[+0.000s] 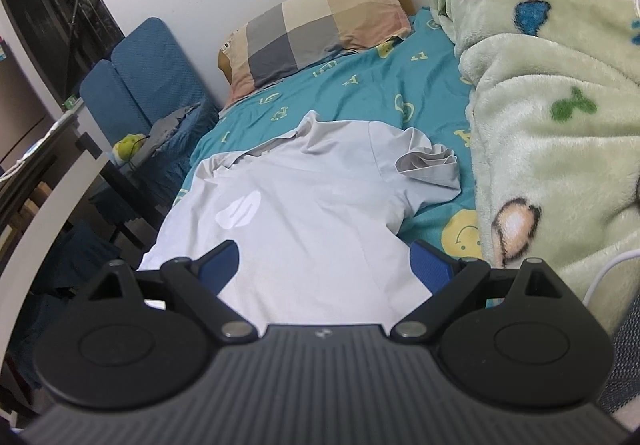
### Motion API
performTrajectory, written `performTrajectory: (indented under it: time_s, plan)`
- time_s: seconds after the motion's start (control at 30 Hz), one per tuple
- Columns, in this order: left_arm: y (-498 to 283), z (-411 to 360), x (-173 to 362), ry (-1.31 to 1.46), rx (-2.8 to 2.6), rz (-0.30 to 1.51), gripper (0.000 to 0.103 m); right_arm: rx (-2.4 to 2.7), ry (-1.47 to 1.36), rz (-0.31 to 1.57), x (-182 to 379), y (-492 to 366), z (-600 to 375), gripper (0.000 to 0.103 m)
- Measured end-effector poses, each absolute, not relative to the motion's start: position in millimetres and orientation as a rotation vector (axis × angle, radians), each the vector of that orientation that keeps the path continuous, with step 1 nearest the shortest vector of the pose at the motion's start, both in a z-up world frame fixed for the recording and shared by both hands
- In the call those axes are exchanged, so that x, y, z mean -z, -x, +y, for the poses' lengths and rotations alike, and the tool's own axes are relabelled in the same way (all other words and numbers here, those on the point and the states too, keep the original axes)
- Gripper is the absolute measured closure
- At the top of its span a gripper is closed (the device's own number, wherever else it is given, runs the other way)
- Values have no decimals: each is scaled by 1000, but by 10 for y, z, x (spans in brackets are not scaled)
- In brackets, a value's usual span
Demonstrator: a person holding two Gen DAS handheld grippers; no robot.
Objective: Fold clothes
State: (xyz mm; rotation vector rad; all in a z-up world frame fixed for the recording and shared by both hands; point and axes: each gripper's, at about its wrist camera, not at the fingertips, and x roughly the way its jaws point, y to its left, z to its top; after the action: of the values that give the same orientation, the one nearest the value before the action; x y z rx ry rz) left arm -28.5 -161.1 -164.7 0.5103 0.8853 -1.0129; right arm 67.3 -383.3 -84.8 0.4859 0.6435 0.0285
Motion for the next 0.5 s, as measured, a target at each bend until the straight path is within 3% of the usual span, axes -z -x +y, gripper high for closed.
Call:
performTrajectory:
  time_s: [0.3, 0.37, 0.5]
  plan:
    - [240, -1439, 1715, -419, 966, 947, 97, -19, -516, 661, 895, -710, -3872, 9]
    - [217, -1390, 1613, -367, 964, 922, 76, -19, -524, 657, 900, -717, -3876, 9]
    - [99, -1245, 1369, -243, 928, 876, 56, -7, -565, 626, 894, -749, -3922, 9]
